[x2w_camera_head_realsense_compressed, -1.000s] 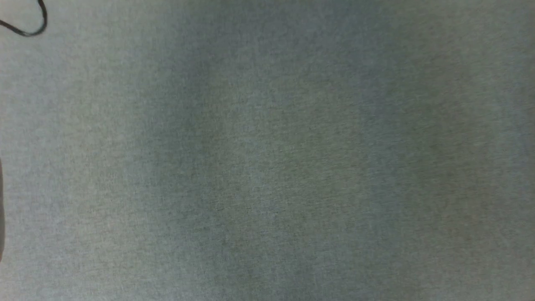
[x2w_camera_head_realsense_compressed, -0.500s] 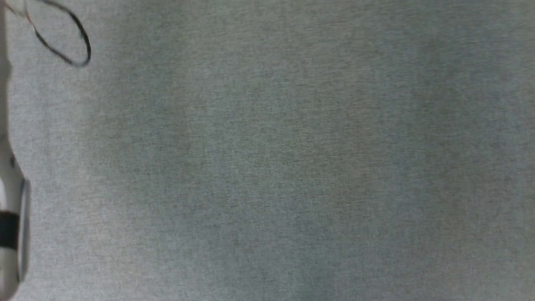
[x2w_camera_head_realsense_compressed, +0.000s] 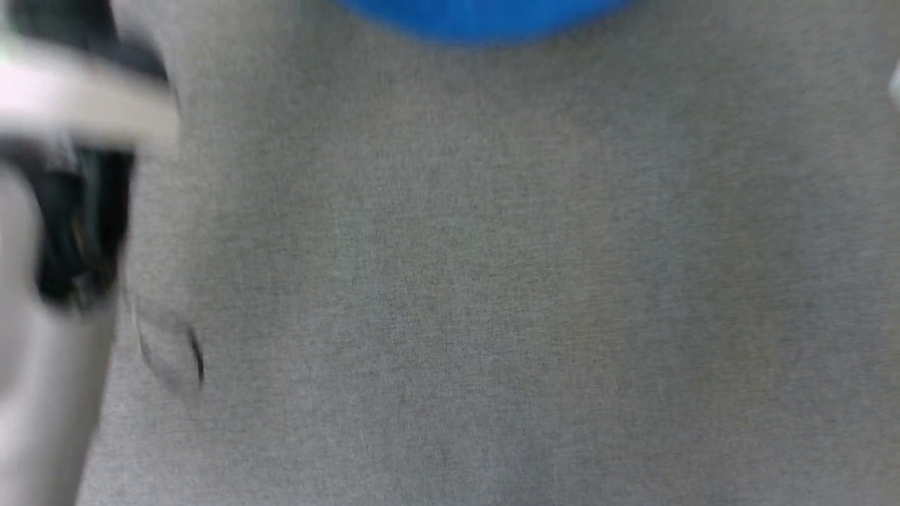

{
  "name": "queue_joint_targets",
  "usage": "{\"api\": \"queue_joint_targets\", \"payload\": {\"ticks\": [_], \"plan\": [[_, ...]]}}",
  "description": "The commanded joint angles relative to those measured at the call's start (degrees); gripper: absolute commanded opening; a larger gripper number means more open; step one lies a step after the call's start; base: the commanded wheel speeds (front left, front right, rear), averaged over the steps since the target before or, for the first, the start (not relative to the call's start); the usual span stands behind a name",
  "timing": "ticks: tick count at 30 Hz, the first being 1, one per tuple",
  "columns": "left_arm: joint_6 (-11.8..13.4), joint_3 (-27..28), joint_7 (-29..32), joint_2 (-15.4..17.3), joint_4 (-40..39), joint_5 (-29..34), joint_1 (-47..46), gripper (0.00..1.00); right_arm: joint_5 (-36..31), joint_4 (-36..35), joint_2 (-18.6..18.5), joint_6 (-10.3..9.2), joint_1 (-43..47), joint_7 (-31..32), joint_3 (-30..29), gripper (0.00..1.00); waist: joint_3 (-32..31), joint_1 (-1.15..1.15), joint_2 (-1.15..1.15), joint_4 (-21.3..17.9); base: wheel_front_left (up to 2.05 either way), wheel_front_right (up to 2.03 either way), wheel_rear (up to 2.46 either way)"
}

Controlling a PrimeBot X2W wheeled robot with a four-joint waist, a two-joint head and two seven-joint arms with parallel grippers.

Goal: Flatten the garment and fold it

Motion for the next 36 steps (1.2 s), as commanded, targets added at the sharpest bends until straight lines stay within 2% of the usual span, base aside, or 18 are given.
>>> {"api": "queue_joint_targets", "payload": {"ticks": [1,5,8,12,17,22,25,36], "plan": [[0.9,0.3,-0.5,0.7,-1.5,0.1,3.8,0.0,0.3,-2.0,1.1,-0.06,3.6,0.6,-1.3,0.0,-4.4,0.01,0.0,-0.8,0.0,0.0,0.0],[3.3,1.7,-2.8,0.1,-6.1,-1.5,17.7,0.0,-0.2,-9.2,5.2,-0.06,17.4,2.9,-5.2,0.0,-8.7,0.01,0.0,-0.9,0.0,0.0,0.0],[3.9,1.9,-4.2,-0.5,-7.8,-3.0,27.4,0.0,-0.7,-13.1,8.1,-0.06,26.2,4.6,-6.1,0.0,-12.2,0.01,0.0,-1.1,0.0,0.0,0.0],[3.4,0.5,-4.2,-0.2,-9.5,-4.4,38.3,0.0,0.7,-17.0,10.5,-0.06,36.1,7.4,-6.7,0.0,-15.7,0.01,0.0,-0.6,0.0,0.0,0.0],[3.6,-1.0,-3.7,0.0,-10.2,-5.8,48.6,0.0,1.8,-18.4,12.6,-0.06,47.6,9.8,-10.8,0.0,-18.9,0.01,0.0,-0.1,0.0,0.0,0.0],[4.3,0.1,-4.1,-0.2,-9.7,-8.5,56.8,0.0,3.8,-18.9,13.5,-0.06,57.7,12.6,-12.1,0.0,-22.4,0.01,0.0,-0.1,0.0,0.0,0.0],[4.1,-0.9,-2.7,1.2,-8.5,-8.7,60.6,0.0,4.7,-17.7,12.8,-0.06,62.8,13.7,-12.7,0.0,-24.2,0.01,0.0,-0.4,0.0,0.0,0.0],[5.4,-2.7,2.2,3.0,-7.3,-10.7,66.4,0.0,5.6,-15.2,12.9,-0.06,72.6,19.4,-15.3,0.0,-26.0,0.01,0.0,-1.2,0.0,0.0,0.0]]}}
